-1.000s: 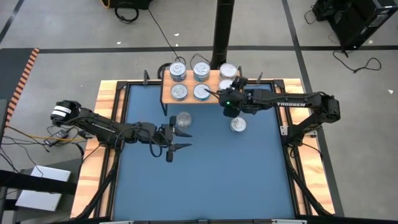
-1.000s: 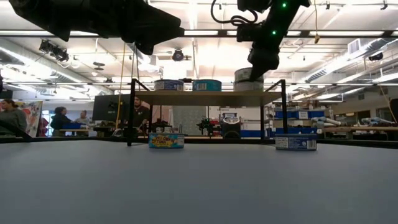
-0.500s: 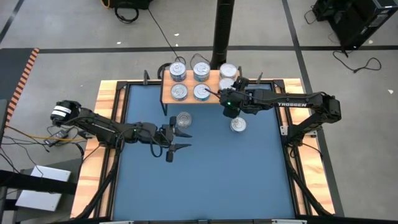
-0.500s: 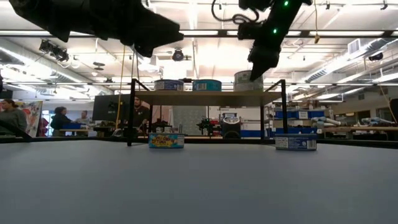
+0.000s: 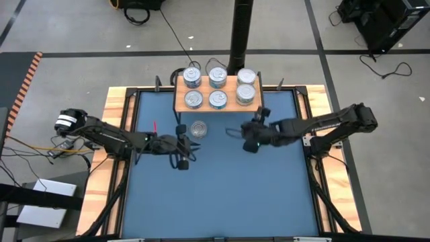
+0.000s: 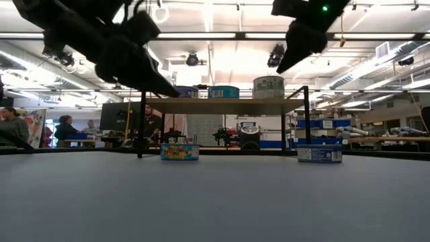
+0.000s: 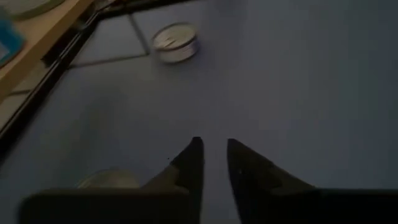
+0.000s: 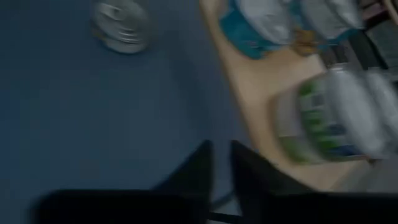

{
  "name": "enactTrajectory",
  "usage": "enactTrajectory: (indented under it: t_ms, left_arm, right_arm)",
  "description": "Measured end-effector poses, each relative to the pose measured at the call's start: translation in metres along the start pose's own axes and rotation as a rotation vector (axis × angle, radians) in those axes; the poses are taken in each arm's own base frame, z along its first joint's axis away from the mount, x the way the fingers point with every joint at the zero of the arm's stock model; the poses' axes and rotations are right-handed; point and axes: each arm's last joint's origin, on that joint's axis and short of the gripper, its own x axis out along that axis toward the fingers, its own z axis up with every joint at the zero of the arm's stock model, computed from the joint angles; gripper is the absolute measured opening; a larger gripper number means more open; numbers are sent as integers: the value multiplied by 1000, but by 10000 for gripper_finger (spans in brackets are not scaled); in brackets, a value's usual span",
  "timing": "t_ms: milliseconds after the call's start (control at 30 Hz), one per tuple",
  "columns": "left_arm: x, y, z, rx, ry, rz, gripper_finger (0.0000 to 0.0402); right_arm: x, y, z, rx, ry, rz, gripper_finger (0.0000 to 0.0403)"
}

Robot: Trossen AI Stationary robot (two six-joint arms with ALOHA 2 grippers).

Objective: Stack canned seafood by type on shelf
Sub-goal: Stack the light blue tuna can on top of the light blue tuna can on the shelf

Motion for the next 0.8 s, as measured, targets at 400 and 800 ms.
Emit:
enactTrajectory:
  t_ms: [400, 800]
  left_arm:
    - [27, 41, -23, 26, 141, 164, 3]
    - [61, 62, -40, 165, 288, 322, 1]
  right_arm:
    - [-5, 74, -38, 138, -215, 184, 7]
    - [-18, 97, -47, 175, -325, 225, 2]
